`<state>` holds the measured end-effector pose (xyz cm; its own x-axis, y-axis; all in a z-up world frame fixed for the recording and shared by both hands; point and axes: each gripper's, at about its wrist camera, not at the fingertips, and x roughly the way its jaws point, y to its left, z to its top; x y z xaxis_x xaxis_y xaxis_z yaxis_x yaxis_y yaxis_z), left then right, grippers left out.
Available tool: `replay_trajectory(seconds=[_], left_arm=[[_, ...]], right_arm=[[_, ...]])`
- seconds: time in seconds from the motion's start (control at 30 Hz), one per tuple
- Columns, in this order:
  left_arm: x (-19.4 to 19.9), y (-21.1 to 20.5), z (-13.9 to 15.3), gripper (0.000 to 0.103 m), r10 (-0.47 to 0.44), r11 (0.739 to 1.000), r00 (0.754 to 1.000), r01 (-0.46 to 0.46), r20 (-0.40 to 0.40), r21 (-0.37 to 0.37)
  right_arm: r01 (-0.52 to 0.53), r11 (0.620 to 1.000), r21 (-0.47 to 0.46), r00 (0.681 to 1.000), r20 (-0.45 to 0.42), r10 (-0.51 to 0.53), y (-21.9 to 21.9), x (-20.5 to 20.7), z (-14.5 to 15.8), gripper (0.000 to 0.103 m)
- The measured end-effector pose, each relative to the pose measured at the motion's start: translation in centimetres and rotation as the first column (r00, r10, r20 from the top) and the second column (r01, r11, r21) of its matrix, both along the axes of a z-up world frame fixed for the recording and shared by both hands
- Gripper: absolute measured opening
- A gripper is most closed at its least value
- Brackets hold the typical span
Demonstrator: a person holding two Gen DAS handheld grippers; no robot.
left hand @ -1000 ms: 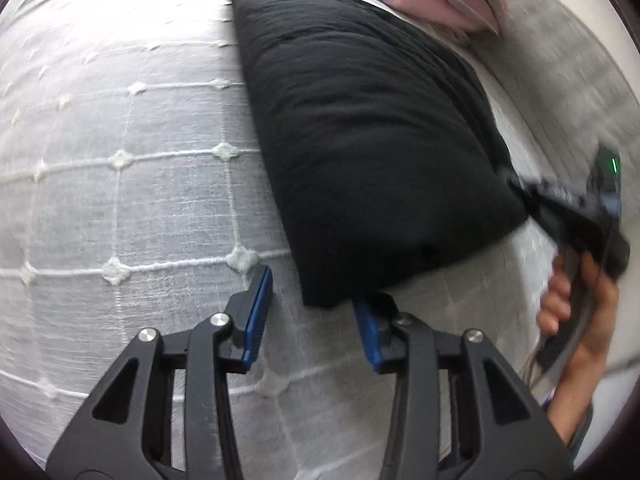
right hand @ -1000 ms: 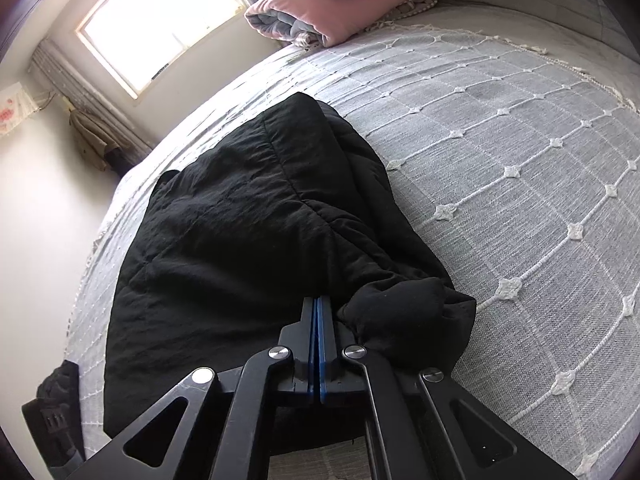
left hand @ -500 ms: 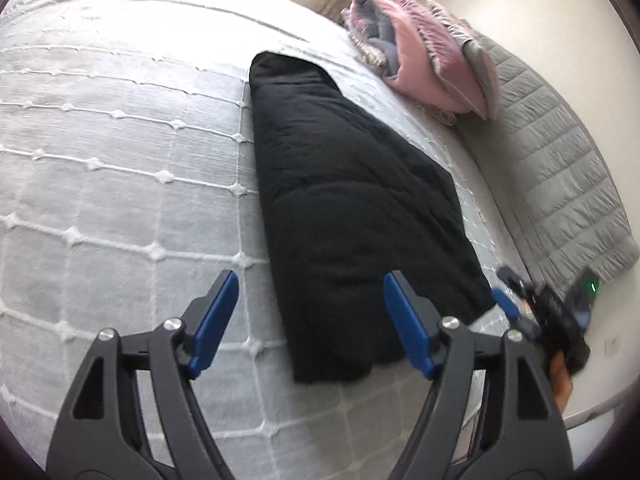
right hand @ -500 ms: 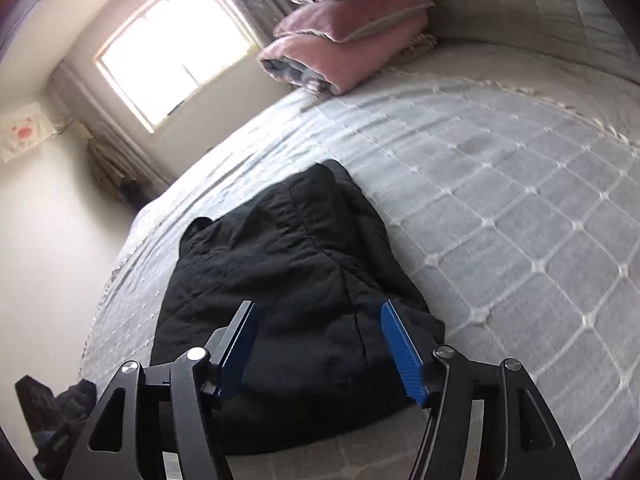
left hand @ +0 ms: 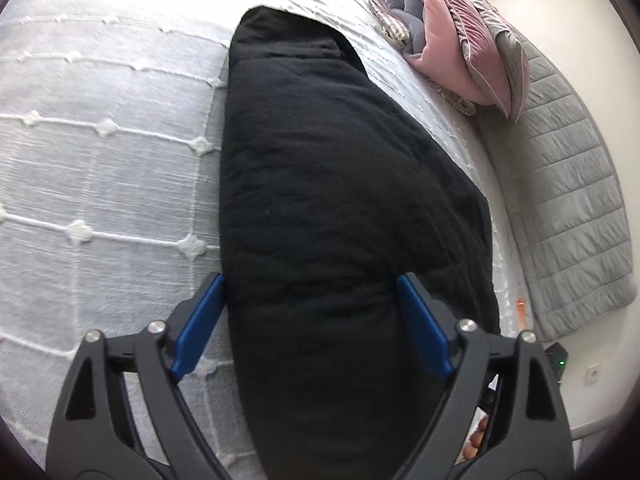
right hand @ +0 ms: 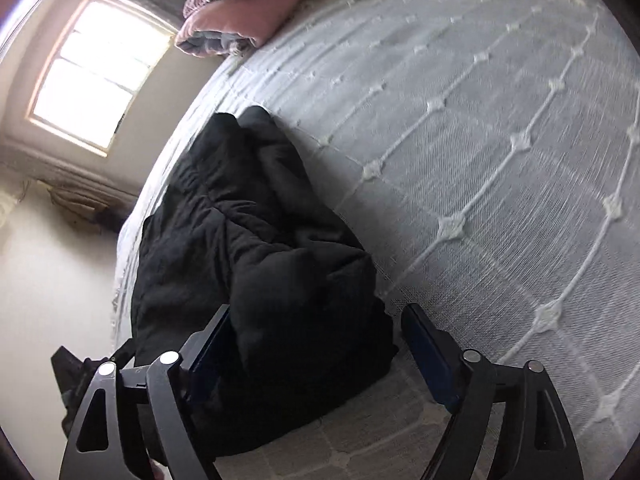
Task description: Fold large clothes
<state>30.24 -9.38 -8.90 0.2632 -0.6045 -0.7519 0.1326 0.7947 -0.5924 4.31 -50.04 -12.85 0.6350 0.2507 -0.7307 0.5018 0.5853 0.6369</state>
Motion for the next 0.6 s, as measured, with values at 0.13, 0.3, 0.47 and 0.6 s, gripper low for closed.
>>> replay_trajectory(seconds=[0.13,0.3,0.47,0.6], left_arm=[[0.8,-0.6,-0.3,0.093,-0.017,1.0,0.999,0.016,-0.036,-0.015],[1.6,-1.3,-0.8,0.095,-0.01,1.0,0.999,0.01,-0.035,-0.01],[2.3,-0.9,-1.3,0.095,-0.009,0.999,0.998,0.007,-0.069,-0.035],[2.8,-0.7,-1.5,0.095,-0.032,0.998,0.996,0.028,-0.078,-0.055]], right_arm=[[-0.029,0.999,0.036,0.999,0.029,0.028,0.6,0.7,-0.4,0.088],[-0.054,0.998,-0.031,0.996,0.067,0.056,1.3,1.2,0.0,0.07],[-0.081,0.977,-0.196,0.992,0.082,0.098,3.4,1.4,2.2,0.059],[-0.083,0.992,-0.098,0.991,0.094,0.092,2.3,1.4,0.9,0.064]])
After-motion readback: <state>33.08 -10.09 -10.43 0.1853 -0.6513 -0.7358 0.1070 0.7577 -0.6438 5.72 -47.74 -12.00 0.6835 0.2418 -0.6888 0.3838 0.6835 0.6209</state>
